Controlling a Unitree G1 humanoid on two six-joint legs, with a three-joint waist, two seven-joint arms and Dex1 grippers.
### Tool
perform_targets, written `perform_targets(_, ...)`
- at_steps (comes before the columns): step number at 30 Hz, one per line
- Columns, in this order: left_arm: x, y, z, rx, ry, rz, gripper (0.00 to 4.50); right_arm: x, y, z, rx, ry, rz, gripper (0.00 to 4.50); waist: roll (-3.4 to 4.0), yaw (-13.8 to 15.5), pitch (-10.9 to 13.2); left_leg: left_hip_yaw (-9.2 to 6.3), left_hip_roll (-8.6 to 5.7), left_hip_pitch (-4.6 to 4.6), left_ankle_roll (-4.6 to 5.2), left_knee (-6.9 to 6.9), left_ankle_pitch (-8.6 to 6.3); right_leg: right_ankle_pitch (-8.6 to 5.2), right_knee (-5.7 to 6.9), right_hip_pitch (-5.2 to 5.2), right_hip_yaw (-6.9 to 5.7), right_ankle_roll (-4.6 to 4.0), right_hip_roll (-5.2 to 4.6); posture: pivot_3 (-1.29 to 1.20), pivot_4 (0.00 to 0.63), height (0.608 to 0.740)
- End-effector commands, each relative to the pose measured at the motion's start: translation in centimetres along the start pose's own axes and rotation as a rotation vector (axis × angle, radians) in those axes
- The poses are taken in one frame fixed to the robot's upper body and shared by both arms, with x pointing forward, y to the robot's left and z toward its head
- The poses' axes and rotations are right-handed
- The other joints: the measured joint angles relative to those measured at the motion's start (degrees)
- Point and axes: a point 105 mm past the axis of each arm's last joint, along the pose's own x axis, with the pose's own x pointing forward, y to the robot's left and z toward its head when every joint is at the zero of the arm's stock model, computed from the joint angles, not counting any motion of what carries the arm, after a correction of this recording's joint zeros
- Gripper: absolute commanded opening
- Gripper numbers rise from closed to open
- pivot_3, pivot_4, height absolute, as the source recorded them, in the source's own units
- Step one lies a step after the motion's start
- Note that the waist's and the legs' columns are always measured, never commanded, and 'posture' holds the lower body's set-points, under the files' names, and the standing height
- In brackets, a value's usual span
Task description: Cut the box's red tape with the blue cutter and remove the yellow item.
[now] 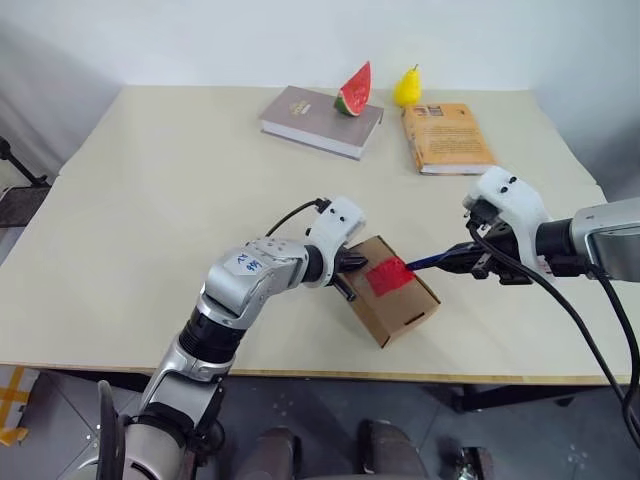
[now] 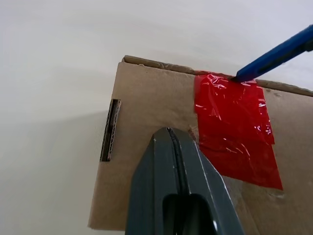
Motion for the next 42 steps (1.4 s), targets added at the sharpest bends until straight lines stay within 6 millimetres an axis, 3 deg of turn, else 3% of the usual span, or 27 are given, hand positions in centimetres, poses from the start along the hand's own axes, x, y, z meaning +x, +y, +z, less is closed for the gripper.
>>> perform_targets(1,0.8,1.4,-4.7,-0.081,0.188,0.079,0.00,-1.4,1.2,-0.7,-0.021,0.036,0.056,0.16,0.00,0.28,0.00,-0.01,0.00,-0.02,0.01,-0.01,-0.02,0.00,-0.05,0.00,-0.01,0.00,0.00,0.00,0.150,0.740)
perform_targets(10,1.0,1.5,-4.8,-0.081,0.189,0.085,0.00,-3.3,0.5,-1.5,-0.019,0.076,0.000,0.16,0.00,0.45,-0.01,0.05,0.04,-0.06,0.12,-0.02,-0.10,0.03,-0.28,0.04,0.02,0.03,-0.01,0.00,0.150,0.740)
perform_targets(16,1.0,1.5,-4.7,-0.079,0.185,0.082,0.00,-5.3,-1.7,0.0,0.019,-0.077,-0.082,0.16,0.00,0.52,-0.01,0.06,0.04,-0.09,0.14,-0.02,-0.13,0.04,-0.36,0.03,0.05,0.05,-0.04,0.00,0.150,0.740)
perform_targets(21,1.1,1.3,-4.7,-0.065,0.184,0.067,0.00,-6.9,-4.8,0.4,0.124,-0.293,-0.169,0.16,-0.05,0.60,-0.04,0.05,0.05,-0.08,0.13,-0.02,-0.14,0.06,-0.43,0.08,0.06,0.07,-0.08,0.00,0.150,0.740)
perform_targets(24,1.2,1.3,-4.6,-0.064,0.182,0.061,0.00,-6.2,-6.6,-0.9,0.222,-0.397,-0.203,0.16,-0.06,0.61,-0.06,0.04,0.08,0.00,0.12,-0.03,-0.14,0.09,-0.48,0.18,0.07,0.08,-0.06,0.00,0.150,0.740)
perform_targets(32,1.3,1.3,-4.3,-0.057,0.179,0.054,0.00,-2.1,-9.8,-6.2,0.402,-0.495,-0.347,0.16,0.15,0.58,-0.14,0.02,0.05,0.10,0.10,-0.05,-0.12,0.13,-0.53,0.36,0.05,0.13,-0.01,0.00,0.150,0.740)
perform_targets(34,1.2,1.2,-4.3,-0.054,0.178,0.051,0.00,-0.7,-10.9,-8.0,0.496,-0.556,-0.403,0.93,0.09,0.44,-0.18,0.01,0.04,0.17,0.09,-0.09,-0.12,0.14,-0.56,0.43,0.05,0.15,0.03,0.00,0.150,0.740)
perform_targets(38,0.8,1.6,-3.9,-0.056,0.156,0.061,0.00,-0.2,-11.0,-9.4,0.555,-0.577,-0.411,1.51,0.60,0.37,-0.19,0.00,-0.03,0.23,0.11,-0.13,-0.11,0.16,-0.66,0.55,0.04,0.21,0.08,0.00,0.150,0.740)
perform_targets(41,-0.1,2.0,-3.2,-0.077,0.113,0.050,0.00,-0.6,-11.1,-9.9,0.560,-0.573,-0.438,2.22,0.68,0.16,-0.22,0.01,-0.03,0.24,0.12,-0.15,-0.10,0.17,-0.68,0.55,0.04,0.23,0.09,0.00,0.150,0.740)
perform_targets(42,-0.6,2.1,-2.9,-0.090,0.097,0.039,0.00,-0.8,-11.3,-9.9,0.554,-0.569,-0.453,2.22,0.67,-0.06,-0.22,0.00,0.00,0.24,0.12,-0.15,-0.10,0.17,-0.68,0.55,0.04,0.23,0.10,0.00,0.150,0.740)
